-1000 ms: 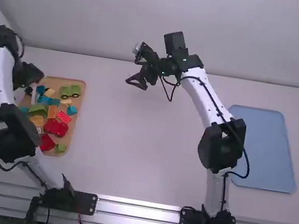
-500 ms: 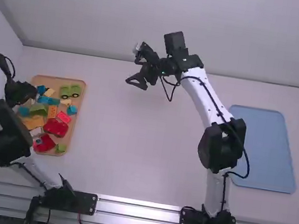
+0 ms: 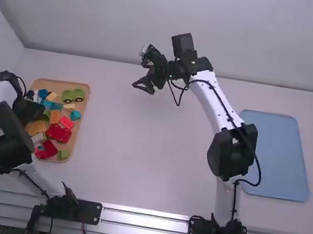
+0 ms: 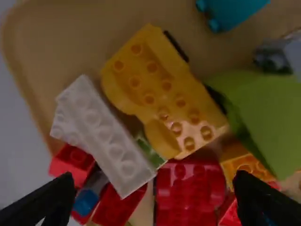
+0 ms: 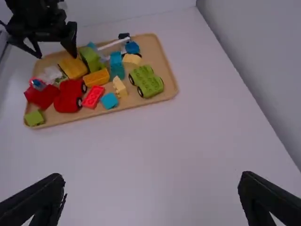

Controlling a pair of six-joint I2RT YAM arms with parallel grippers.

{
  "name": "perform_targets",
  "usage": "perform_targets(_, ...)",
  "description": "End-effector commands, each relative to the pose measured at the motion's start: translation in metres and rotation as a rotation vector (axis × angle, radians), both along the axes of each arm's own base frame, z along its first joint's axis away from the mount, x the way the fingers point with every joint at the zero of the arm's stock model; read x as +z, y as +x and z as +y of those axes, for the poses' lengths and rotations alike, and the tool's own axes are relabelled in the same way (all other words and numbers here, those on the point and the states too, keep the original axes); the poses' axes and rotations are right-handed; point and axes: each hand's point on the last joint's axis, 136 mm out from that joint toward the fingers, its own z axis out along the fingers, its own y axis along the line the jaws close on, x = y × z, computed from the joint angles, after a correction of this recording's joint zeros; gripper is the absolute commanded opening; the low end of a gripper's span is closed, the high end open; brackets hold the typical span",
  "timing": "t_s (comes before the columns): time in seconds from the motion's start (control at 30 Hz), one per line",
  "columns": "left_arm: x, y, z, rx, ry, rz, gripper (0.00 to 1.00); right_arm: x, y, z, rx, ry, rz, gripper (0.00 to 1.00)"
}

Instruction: Assemble lego blocks to make yellow taxi

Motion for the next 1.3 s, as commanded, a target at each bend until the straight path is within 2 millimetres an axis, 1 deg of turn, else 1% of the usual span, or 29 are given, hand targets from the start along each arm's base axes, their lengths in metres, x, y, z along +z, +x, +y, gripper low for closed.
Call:
perform_targets(0.0,-0.013,0.000,-0.007,0.059,-0.027,-0.005,0.88,0.025,-0.004,-0.005,-0.005,0.016,-0.049,0.99)
perform_targets(0.03,-0.016,-0.001,-0.007,0.080,-0.025,-0.007,0.88,0.024,-0.004,-0.005,-0.006,0.015,-0.048,0.99)
perform_targets(0.17,-0.015,-0.001,-0.007,0.099,-0.024,-0.010,0.88,0.025,-0.004,-0.005,0.003,0.014,-0.061,0.99)
perform_targets(0.3,-0.008,0.007,0.000,0.098,-0.005,-0.034,0.89,0.025,-0.004,-0.005,0.004,0.014,-0.065,0.99)
perform_targets(0.37,-0.009,0.013,0.005,0.073,-0.001,-0.042,0.91,0.025,-0.004,-0.005,0.004,0.014,-0.065,0.99)
perform_targets(0.5,-0.019,0.020,0.007,0.064,-0.057,0.006,0.95,0.025,-0.004,-0.005,0.005,0.014,-0.066,0.99)
perform_targets(0.6,-0.022,0.021,0.008,0.051,-0.101,0.061,0.91,0.025,-0.004,-0.005,0.005,0.014,-0.066,0.99)
perform_targets(0.67,-0.024,0.024,0.011,0.051,-0.101,0.064,0.90,0.025,-0.004,-0.005,0.004,0.014,-0.065,0.99)
perform_targets(0.73,-0.026,0.026,0.013,0.057,-0.094,0.056,0.86,0.025,-0.004,-0.005,0.005,0.014,-0.066,0.99)
perform_targets(0.77,-0.027,0.026,0.013,0.064,-0.092,0.054,0.86,0.025,-0.004,-0.005,0.004,0.014,-0.065,0.98)
perform_targets(0.9,-0.031,0.019,0.013,0.115,-0.076,0.081,0.85,0.025,-0.004,-0.005,0.005,0.014,-0.066,0.99)
perform_targets(0.93,-0.033,0.015,0.011,0.139,-0.080,0.095,0.78,0.025,-0.003,-0.005,0.004,0.013,-0.066,0.98)
perform_targets(0.97,-0.034,0.012,0.010,0.161,-0.080,0.102,0.74,0.024,-0.003,-0.005,0.001,0.011,-0.067,0.99)
perform_targets(1.0,-0.034,0.010,0.010,0.200,-0.074,0.110,0.73,0.024,-0.002,-0.006,-0.002,0.007,-0.069,0.99)
perform_targets(1.13,-0.033,0.001,0.007,0.350,-0.064,0.134,0.81,0.020,0.002,-0.009,-0.029,-0.019,-0.077,0.99)
perform_targets(1.2,-0.034,-0.001,0.005,0.429,-0.063,0.137,0.83,0.019,0.002,-0.009,-0.031,-0.024,-0.075,0.99)
perform_targets(1.27,-0.034,-0.001,0.003,0.469,-0.066,0.135,0.84,0.019,0.002,-0.010,-0.032,-0.025,-0.073,0.98)
